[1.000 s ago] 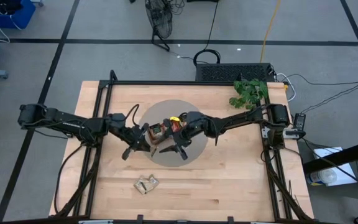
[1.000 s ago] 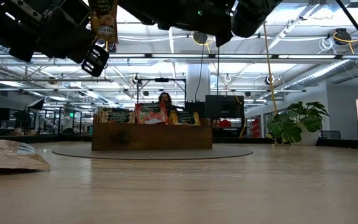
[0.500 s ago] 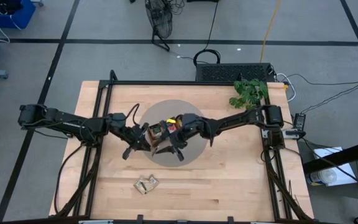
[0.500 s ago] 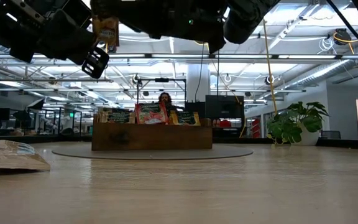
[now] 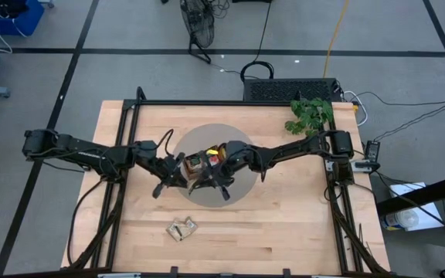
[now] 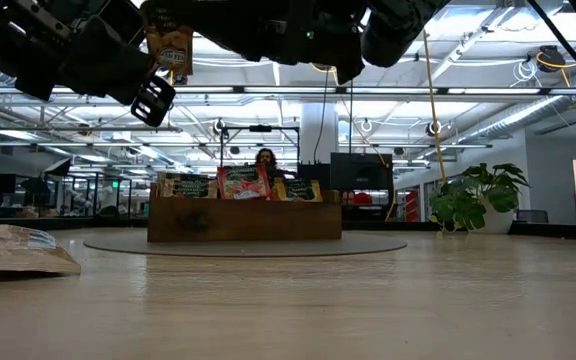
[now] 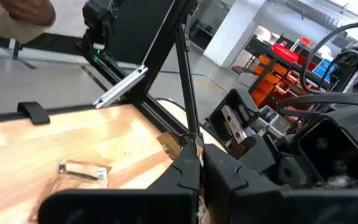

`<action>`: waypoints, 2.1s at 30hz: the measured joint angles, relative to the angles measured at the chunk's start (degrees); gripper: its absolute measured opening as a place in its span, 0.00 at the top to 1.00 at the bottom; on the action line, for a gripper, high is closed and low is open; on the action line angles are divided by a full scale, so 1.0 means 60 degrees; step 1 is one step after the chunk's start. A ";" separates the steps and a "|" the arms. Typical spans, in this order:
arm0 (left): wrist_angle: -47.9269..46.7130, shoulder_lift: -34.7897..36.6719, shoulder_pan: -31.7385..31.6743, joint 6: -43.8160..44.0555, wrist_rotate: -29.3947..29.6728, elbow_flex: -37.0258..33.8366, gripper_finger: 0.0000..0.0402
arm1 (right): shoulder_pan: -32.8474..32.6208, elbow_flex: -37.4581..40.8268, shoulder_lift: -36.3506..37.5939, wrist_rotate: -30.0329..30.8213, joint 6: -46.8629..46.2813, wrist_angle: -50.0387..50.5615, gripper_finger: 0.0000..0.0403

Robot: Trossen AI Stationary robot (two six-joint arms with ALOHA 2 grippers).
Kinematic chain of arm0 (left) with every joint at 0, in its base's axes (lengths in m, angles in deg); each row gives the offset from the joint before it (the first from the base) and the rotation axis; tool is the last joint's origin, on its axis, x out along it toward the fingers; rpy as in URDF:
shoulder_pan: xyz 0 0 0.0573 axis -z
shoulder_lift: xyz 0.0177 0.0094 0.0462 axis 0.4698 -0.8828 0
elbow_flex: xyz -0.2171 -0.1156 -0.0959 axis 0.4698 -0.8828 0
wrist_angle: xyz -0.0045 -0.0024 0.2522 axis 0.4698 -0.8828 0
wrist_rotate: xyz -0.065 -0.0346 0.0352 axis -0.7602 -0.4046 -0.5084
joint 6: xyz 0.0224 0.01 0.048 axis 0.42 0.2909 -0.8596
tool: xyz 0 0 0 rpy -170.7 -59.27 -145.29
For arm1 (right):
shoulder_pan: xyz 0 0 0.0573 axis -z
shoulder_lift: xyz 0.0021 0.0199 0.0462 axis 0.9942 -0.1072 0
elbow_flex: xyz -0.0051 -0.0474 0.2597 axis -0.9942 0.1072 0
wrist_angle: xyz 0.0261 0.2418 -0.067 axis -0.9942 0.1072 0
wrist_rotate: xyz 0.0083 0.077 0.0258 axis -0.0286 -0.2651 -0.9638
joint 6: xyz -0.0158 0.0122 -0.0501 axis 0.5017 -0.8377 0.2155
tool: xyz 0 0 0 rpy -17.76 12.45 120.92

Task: Pick & Place Tea
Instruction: Put the brown tea bag into the wooden organizer

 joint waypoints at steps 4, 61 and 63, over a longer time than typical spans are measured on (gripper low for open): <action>-0.0107 -0.0004 -0.0008 0.0004 0.0190 -0.0011 0.96 | -0.0015 0.0000 0.0007 0.0713 0.0118 0.0328 1.00; -0.1256 0.1814 -0.0849 -0.0763 0.2953 0.0000 0.29 | 0.0091 0.1180 -0.1821 0.6985 -0.4328 -0.2662 1.00; -0.1254 0.1814 -0.0847 -0.0753 0.2950 0.0000 0.29 | 0.0085 0.1180 -0.1821 0.6988 -0.4549 -0.2618 1.00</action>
